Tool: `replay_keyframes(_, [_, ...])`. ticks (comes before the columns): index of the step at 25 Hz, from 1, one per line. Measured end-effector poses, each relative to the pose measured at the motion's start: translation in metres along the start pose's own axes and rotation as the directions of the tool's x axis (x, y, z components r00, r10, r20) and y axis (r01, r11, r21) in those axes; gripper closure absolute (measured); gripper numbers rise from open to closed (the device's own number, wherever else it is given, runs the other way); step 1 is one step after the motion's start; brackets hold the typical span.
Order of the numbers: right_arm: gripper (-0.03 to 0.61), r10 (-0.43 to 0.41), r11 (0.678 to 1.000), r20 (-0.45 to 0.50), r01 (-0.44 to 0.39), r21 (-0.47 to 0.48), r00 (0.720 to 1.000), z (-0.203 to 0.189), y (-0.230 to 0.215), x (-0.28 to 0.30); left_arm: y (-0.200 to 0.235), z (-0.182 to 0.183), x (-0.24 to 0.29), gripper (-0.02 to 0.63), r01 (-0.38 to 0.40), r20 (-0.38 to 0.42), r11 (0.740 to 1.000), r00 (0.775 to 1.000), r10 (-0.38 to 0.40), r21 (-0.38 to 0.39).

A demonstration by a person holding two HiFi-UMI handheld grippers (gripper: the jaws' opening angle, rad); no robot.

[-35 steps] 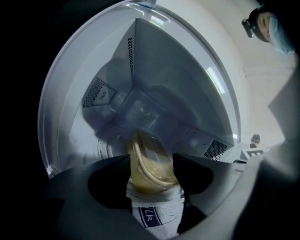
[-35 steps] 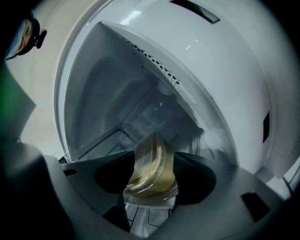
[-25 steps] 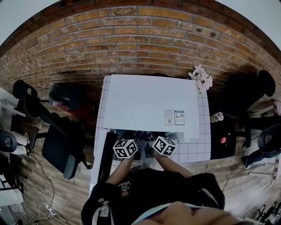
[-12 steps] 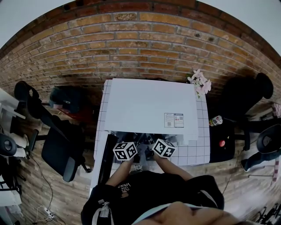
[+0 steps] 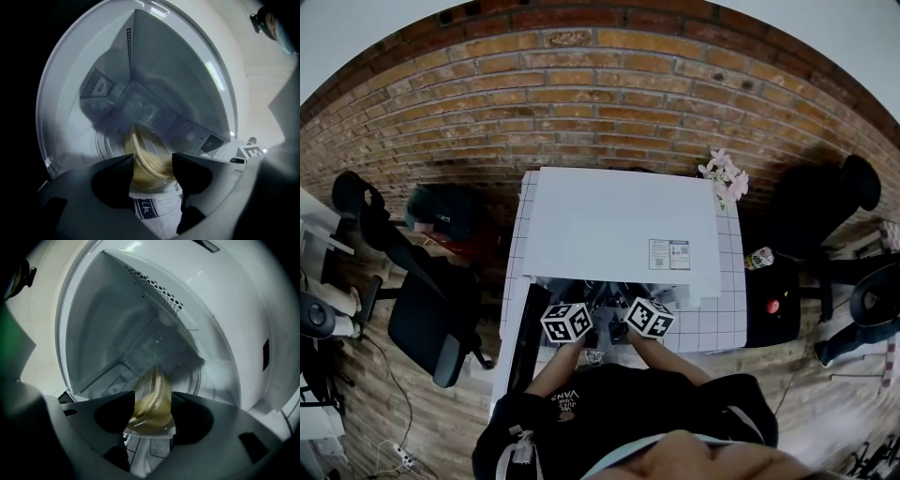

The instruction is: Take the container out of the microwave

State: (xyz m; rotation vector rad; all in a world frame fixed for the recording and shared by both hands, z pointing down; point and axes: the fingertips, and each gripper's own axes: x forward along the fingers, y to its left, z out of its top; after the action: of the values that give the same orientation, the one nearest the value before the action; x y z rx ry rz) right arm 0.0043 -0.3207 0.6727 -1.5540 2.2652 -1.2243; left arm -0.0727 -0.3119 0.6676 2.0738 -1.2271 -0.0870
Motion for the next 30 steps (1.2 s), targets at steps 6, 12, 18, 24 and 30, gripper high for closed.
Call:
replay_keyframes(6, [0.345,0.008,1.0,-0.001,-0.008,0.004,1.0,-0.002,0.004,-0.006,-0.003,0.0,-0.007,0.347,-0.006,0.01,1.0,1.0,0.006,-0.002])
replay_keyframes(12, [0.345,0.013,1.0,-0.003,-0.013,0.009,1.0,-0.004,0.005,-0.014,-0.008,-0.002,-0.013,0.347,-0.01,0.017,1.0,1.0,0.01,0.0])
replay_keyframes(18, [0.345,0.025,1.0,-0.003,-0.025,0.014,1.0,-0.005,0.011,-0.023,-0.013,-0.003,-0.023,0.348,-0.007,0.023,1.0,1.0,0.007,0.005])
replay_keyframes(24, [0.345,0.032,0.999,-0.004,-0.032,0.016,0.999,-0.008,0.014,-0.034,-0.02,-0.007,-0.032,0.348,-0.003,0.031,1.0,1.0,0.003,0.007])
replay_keyframes(30, [0.345,0.037,0.999,-0.005,-0.037,0.014,0.999,-0.01,0.015,-0.047,-0.028,-0.013,-0.04,0.348,-0.001,0.035,1.0,0.999,0.001,0.011])
